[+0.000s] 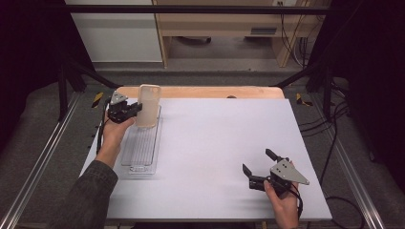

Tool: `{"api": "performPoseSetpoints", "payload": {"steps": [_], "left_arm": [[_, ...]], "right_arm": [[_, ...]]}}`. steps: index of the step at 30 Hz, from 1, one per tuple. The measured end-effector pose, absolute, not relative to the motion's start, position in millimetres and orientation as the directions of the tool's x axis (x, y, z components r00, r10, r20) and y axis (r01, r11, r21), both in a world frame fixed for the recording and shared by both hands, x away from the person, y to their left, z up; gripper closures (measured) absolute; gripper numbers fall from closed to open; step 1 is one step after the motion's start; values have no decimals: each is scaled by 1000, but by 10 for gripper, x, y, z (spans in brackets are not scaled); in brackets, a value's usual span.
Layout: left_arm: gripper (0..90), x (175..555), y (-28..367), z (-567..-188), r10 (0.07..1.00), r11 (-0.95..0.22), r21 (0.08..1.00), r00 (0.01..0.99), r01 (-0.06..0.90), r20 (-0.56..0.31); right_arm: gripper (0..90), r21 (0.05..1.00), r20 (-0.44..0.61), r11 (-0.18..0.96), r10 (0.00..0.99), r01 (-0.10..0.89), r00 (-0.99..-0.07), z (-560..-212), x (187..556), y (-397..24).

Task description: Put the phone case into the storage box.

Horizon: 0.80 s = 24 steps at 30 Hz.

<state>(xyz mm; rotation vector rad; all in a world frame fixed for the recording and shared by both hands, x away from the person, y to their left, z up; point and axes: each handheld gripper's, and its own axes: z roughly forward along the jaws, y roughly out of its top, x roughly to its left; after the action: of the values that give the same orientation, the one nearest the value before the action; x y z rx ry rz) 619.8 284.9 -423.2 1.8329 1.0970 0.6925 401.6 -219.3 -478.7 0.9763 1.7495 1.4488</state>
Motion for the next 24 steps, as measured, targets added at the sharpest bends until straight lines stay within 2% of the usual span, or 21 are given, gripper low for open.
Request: {"api": "performPoseSetpoints", "payload": {"steps": [24], "left_arm": [[787, 6207, 2847, -4242, 891, -249, 880, 452, 404, 45]], "right_arm": [[29, 985, -24, 109, 860, 137, -510, -4788, 4017, -2191]]}}
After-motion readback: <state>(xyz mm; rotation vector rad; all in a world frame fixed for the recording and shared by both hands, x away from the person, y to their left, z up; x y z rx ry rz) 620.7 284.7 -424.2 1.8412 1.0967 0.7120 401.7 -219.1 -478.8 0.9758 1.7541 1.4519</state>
